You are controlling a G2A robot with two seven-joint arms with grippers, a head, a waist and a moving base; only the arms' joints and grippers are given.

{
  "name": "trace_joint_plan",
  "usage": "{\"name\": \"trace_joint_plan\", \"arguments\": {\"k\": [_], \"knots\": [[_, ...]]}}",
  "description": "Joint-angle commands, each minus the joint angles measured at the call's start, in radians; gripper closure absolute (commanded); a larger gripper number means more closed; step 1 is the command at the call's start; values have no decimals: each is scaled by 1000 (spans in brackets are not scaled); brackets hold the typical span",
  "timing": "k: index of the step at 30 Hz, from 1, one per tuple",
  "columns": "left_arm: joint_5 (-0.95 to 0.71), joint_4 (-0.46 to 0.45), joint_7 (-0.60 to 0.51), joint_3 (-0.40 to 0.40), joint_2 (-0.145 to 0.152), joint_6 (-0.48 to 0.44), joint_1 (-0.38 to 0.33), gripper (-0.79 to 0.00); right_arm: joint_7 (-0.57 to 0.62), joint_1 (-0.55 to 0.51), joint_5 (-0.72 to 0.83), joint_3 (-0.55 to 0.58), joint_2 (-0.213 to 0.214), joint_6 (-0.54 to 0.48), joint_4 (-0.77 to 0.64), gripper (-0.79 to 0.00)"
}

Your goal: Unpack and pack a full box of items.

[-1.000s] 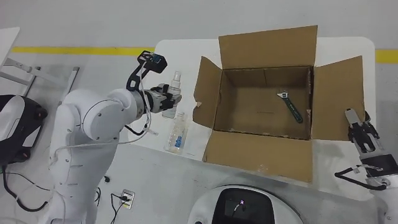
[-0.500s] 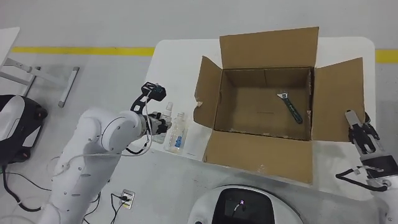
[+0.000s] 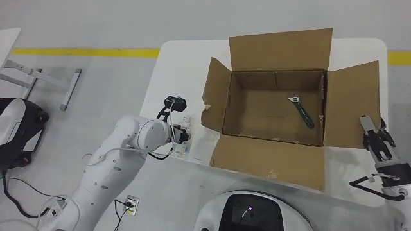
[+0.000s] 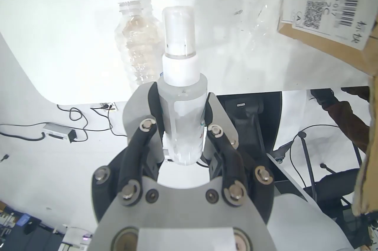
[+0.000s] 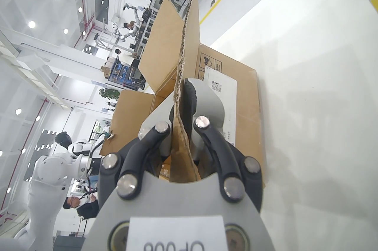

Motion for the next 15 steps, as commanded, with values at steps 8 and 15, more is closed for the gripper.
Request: {"name": "trace_joint_plan", "arguments": {"k": [8, 15], "knots": [[-45, 104, 59, 80, -15, -4, -45, 0, -5, -7, 1, 4, 1, -3, -9, 0], [-61, 172, 82, 145, -25, -43, -76, 0, -3, -17, 0, 6, 1, -7, -11, 0]]}}
